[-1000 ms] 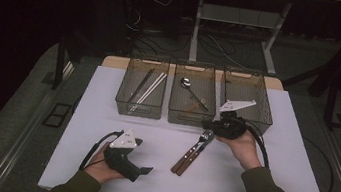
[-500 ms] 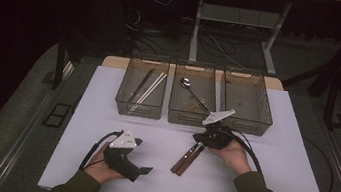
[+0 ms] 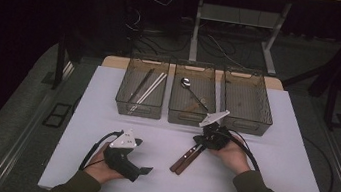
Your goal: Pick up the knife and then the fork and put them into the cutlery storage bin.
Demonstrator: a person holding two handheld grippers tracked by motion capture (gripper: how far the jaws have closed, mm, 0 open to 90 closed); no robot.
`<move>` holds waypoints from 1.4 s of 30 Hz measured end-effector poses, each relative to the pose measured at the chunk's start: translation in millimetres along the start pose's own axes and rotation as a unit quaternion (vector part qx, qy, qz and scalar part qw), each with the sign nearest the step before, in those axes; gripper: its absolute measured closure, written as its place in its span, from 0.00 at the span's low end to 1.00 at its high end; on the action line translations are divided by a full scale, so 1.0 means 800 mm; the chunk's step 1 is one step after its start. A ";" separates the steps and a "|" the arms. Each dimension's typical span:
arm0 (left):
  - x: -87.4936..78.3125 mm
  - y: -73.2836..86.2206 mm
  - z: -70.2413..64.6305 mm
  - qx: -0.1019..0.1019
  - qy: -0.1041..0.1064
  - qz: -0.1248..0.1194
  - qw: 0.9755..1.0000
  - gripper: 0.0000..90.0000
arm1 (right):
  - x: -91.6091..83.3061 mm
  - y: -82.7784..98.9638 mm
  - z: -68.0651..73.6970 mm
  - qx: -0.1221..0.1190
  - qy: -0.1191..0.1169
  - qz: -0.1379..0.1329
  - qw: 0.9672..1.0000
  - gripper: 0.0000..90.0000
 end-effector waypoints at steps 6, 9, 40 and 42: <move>0.001 0.000 0.000 0.003 0.001 0.000 1.000 0.00 | 0.001 -0.001 -0.002 -0.007 0.001 0.008 1.000 1.00; 0.000 0.000 0.000 0.003 0.001 0.001 1.000 0.00 | 0.000 -0.002 -0.001 -0.011 0.004 0.014 1.000 1.00; 0.002 0.000 -0.001 0.001 0.005 0.001 1.000 0.00 | -0.021 0.040 0.007 -0.040 -0.010 0.068 0.997 1.00; 0.002 0.000 -0.001 0.001 0.006 0.001 1.000 0.00 | -0.023 0.044 0.007 -0.047 -0.005 0.072 0.996 1.00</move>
Point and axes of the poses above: each handheld gripper's, and its own axes: x roughly forward along the jaws, y roughly out of its underside, z roughly to its left, the point moved 6 cm from there along x, roughly forward along the jaws, and after that the axes turned 14 degrees about z, right-handed, at the moved point
